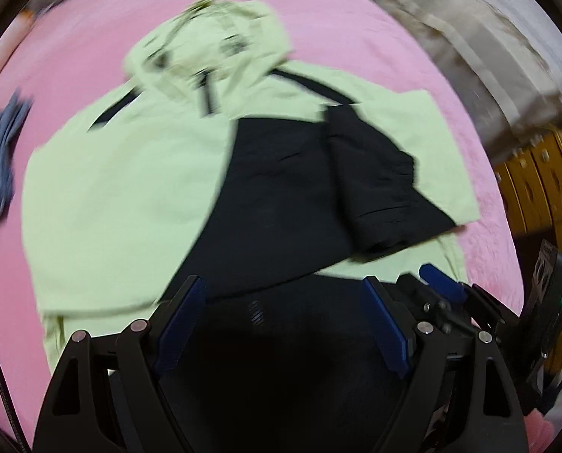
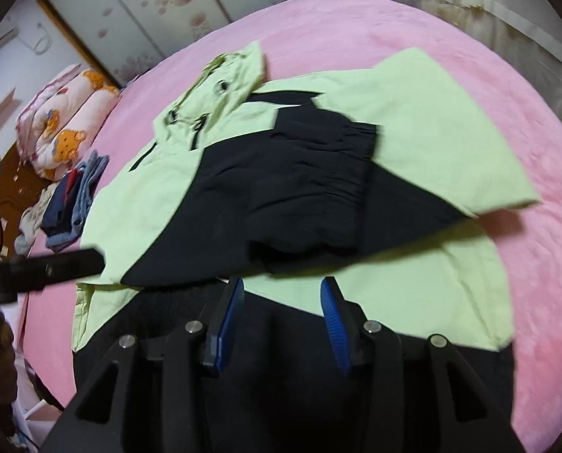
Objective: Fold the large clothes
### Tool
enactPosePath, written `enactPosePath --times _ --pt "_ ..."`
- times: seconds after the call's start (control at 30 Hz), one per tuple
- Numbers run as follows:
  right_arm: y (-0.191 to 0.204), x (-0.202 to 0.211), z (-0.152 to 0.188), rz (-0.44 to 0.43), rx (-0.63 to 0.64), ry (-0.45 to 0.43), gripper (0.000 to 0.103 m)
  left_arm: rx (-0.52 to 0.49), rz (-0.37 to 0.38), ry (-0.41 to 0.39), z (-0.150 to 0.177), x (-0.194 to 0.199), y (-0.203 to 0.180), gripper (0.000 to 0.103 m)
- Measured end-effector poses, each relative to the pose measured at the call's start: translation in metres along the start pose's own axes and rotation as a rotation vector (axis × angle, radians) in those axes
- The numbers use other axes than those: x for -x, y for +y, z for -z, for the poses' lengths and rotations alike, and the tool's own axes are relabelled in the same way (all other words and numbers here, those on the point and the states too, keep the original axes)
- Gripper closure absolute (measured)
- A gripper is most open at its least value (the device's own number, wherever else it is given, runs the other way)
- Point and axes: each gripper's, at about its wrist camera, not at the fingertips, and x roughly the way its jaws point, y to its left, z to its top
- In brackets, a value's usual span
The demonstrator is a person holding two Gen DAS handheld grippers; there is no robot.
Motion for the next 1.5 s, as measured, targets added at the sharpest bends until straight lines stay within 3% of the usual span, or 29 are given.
enactPosePath --times 0.2,0.37,0.57,0.67,0.73,0.77,0.87,1.03,1.1,1.33,1.5 --pt "-0.044 0.017 0.010 0.062 -0.099 -0.011 0.061 -0.280 -0.076 -0.036 -0.012 -0.020 -0.076 0.021" --pt "-0.086 0.020 0.010 0.083 -0.186 0.008 0.060 -0.523 -0.239 -0.122 -0.004 -0.050 -0.131 0.021" --pt "-0.127 0.021 0.005 0.075 -0.217 0.022 0.060 -0.689 -0.374 -0.120 0.008 -0.095 -0.162 0.022" --pt "-0.140 0.020 0.000 0.064 -0.223 0.029 0.060 -0.745 -0.469 -0.125 0.013 -0.111 -0.168 0.027" --pt "-0.145 0.019 -0.003 0.054 -0.226 0.032 0.061 -0.756 -0.474 -0.108 0.014 -0.118 -0.169 0.036" --pt "-0.149 0.018 -0.004 0.052 -0.227 0.034 0.061 -0.755 -0.462 -0.094 0.012 -0.120 -0.169 0.046" --pt "-0.155 0.015 -0.008 0.038 -0.227 0.041 0.060 -0.717 -0.388 -0.048 0.004 -0.122 -0.168 0.063" --pt "-0.161 0.009 -0.017 0.007 -0.200 0.061 0.060 -0.597 -0.275 -0.051 -0.015 -0.106 -0.163 0.074" --pt "-0.161 0.003 -0.022 -0.006 -0.186 0.069 0.060 -0.488 -0.228 -0.068 -0.029 -0.095 -0.154 0.086" --pt "-0.154 -0.021 -0.047 -0.044 -0.162 0.056 0.060 0.000 0.014 -0.230 -0.081 -0.043 -0.101 0.092" --pt "-0.138 -0.035 -0.058 -0.018 -0.090 0.033 0.060 0.219 0.039 -0.355 -0.100 -0.011 -0.058 0.094"
